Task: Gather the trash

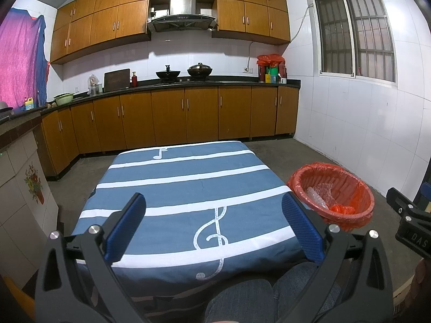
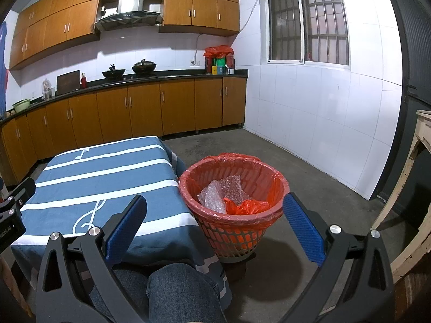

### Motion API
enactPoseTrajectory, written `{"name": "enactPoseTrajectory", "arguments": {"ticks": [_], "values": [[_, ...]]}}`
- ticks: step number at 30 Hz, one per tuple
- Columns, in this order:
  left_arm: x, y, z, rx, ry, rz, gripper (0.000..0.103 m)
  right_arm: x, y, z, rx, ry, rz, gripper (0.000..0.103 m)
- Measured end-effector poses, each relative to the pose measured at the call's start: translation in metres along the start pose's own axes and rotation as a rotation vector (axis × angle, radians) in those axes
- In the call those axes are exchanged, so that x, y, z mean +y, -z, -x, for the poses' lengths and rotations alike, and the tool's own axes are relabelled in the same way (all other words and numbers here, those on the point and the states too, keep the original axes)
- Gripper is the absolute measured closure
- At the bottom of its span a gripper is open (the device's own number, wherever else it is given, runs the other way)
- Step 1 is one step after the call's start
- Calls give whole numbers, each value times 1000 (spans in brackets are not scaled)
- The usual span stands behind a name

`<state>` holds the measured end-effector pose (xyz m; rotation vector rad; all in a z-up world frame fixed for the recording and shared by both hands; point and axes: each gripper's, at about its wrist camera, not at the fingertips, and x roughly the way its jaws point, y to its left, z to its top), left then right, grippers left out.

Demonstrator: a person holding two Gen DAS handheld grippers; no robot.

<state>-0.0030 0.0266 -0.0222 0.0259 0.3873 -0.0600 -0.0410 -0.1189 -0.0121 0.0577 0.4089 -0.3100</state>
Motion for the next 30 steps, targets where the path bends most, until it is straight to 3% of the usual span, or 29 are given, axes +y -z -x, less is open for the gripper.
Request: {"name": "enactPoseTrajectory", "arguments": {"ticks": [30], "values": [[0, 3, -3, 20, -2, 5, 4, -2, 4, -2, 6, 5, -7, 3]]}}
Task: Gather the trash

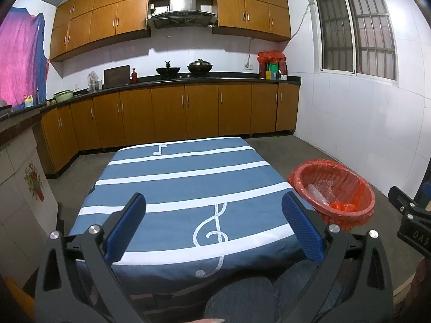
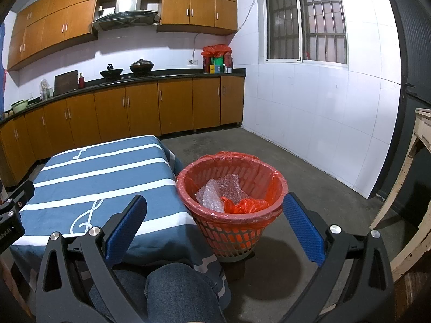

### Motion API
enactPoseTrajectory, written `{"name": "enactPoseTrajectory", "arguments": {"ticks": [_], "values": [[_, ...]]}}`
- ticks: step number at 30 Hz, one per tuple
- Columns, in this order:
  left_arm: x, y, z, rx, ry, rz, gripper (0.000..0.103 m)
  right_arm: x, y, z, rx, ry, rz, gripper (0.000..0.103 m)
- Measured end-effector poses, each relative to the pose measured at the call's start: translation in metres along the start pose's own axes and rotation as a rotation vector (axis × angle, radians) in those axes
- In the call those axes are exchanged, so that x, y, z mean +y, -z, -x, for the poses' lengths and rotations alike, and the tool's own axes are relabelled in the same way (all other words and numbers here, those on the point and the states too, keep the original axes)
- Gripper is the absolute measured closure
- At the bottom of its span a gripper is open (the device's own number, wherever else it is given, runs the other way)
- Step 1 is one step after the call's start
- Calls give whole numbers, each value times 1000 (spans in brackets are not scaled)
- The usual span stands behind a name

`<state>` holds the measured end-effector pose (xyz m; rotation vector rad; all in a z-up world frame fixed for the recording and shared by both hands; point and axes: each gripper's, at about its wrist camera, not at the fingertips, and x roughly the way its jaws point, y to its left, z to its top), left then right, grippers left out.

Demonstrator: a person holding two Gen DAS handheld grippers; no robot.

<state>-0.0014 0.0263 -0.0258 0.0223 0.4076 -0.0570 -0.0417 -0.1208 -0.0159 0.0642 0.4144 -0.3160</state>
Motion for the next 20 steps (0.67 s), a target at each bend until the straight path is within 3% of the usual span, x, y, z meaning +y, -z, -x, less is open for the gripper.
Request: {"name": "enactPoseTrajectory", "arguments": {"ticks": [20], "values": [[2, 0, -3, 10, -6, 13, 4, -1, 2, 1, 6, 3, -6, 3]]}}
